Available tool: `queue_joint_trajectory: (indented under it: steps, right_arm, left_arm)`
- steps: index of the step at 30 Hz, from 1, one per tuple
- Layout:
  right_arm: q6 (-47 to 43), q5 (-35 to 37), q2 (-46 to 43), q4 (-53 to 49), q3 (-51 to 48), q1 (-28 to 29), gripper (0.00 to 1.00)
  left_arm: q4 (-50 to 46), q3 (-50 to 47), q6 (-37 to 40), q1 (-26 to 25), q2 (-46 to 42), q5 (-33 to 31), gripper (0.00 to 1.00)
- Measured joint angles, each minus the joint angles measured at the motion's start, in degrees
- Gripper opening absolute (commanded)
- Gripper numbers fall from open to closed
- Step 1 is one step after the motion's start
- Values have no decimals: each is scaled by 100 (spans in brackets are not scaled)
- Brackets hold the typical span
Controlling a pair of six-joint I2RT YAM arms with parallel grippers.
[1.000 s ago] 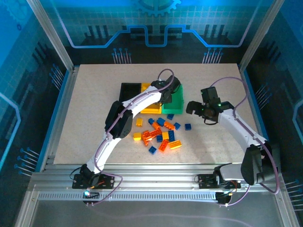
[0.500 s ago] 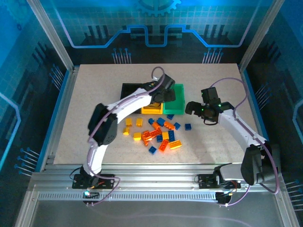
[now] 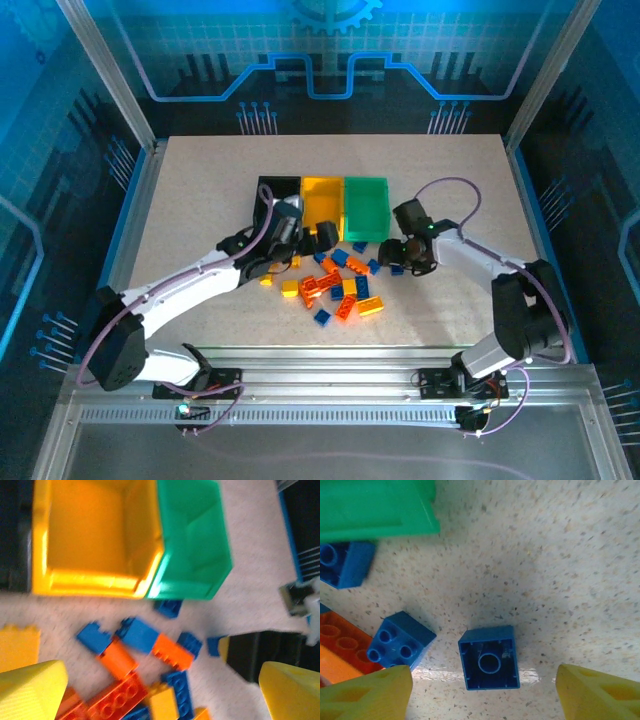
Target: Sort the legos into containers by color
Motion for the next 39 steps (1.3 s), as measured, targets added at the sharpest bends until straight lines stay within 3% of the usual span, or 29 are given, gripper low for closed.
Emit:
queue_joint_trajectory:
  steps: [13, 22, 28, 31, 39]
  right_arm:
    - [46, 437, 822, 35, 116, 59, 53]
    - [-26, 490, 848, 83, 164, 74, 28]
    - [-103, 337, 439, -13, 264, 166, 28]
    - [-177, 319, 295, -166, 855, 295, 29]
    - [-201, 544, 1738, -245, 3193, 348, 32]
  left_arm:
    - [260, -874, -184, 0, -503, 103, 99]
    - [278, -1143, -245, 0, -660, 37, 99]
    - [118, -1381, -299, 0, -1167, -280, 99]
    - [-15, -1574, -407, 0, -1554, -470, 99]
    - [-439, -1961, -629, 0, -2356, -763, 99]
